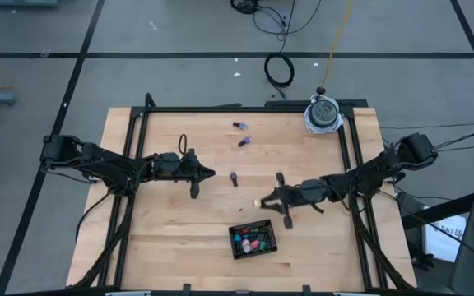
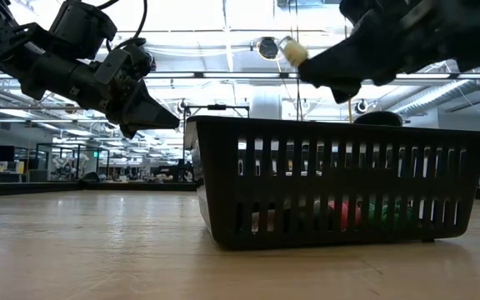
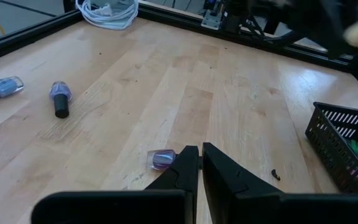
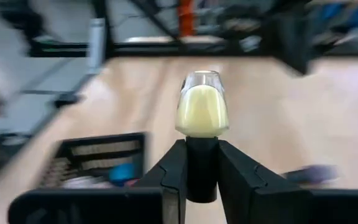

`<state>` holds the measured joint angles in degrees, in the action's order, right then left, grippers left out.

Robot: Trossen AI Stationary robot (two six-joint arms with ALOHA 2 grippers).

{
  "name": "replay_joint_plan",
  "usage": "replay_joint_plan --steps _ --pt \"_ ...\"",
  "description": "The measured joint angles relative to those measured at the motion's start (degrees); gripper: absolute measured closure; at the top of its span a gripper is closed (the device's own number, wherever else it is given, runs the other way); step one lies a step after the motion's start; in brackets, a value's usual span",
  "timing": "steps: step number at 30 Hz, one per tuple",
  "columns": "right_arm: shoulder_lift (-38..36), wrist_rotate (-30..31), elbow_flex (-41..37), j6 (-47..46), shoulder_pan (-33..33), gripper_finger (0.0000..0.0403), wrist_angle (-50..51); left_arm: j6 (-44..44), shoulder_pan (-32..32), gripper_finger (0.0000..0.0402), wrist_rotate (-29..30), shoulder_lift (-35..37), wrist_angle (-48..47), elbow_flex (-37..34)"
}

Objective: Pick & Place Nail Polish
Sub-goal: Put the yellow nail polish bottle into the black bin

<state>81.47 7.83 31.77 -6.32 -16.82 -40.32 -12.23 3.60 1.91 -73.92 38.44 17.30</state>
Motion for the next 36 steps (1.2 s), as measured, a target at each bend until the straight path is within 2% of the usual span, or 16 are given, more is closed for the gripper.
replay_joint_plan --steps 3,9,13,16,19,23,25,30,34,36 --pt "0.00 6.50 -1.00 6.34 -0.02 0.0354 -4.03 0.00 0.01 0.0382 0.00 0.01 0.00 0.00" --pt "-0.08 9.80 -2.76 17.46 -1.05 0.0354 -20.47 0.00 0.01 0.0382 0.00 0.01 0.36 0.00" --pt "-0.09 9.72 -2.90 12.71 0.03 0.0354 -16.10 0.00 0.00 0.0382 0.00 0.01 0.39 0.00" --pt "-0.09 4.92 -2.91 3.97 1.63 0.0354 -8.80 0.00 0.01 0.0382 -0.01 0.01 0.37 0.00" --pt "-0.04 -4.50 -2.93 -2.73 2.82 0.0354 -4.01 0.00 0.00 0.0382 0.00 0.01 0.39 0.00" --pt "-0.04 -20.58 -2.93 -6.63 3.75 0.0354 -6.07 0.00 0.00 0.0382 0.00 0.01 0.39 0.00" --pt "-0.04 -25.95 -2.93 -6.52 3.74 0.0354 -10.18 0.00 0.02 0.0382 0.00 0.01 0.39 0.00" --pt "-0.09 -27.53 -2.91 -4.70 3.27 0.0354 -20.83 0.00 0.00 0.0382 -0.01 0.01 0.39 0.00" --pt "-0.09 -27.04 -2.91 -5.00 3.26 0.0354 -13.41 0.00 0.01 0.0382 -0.01 0.01 0.37 0.00" --pt "0.19 -22.84 -2.91 -5.67 3.26 0.0354 -7.88 0.00 0.02 0.0382 -0.01 0.01 0.39 0.00"
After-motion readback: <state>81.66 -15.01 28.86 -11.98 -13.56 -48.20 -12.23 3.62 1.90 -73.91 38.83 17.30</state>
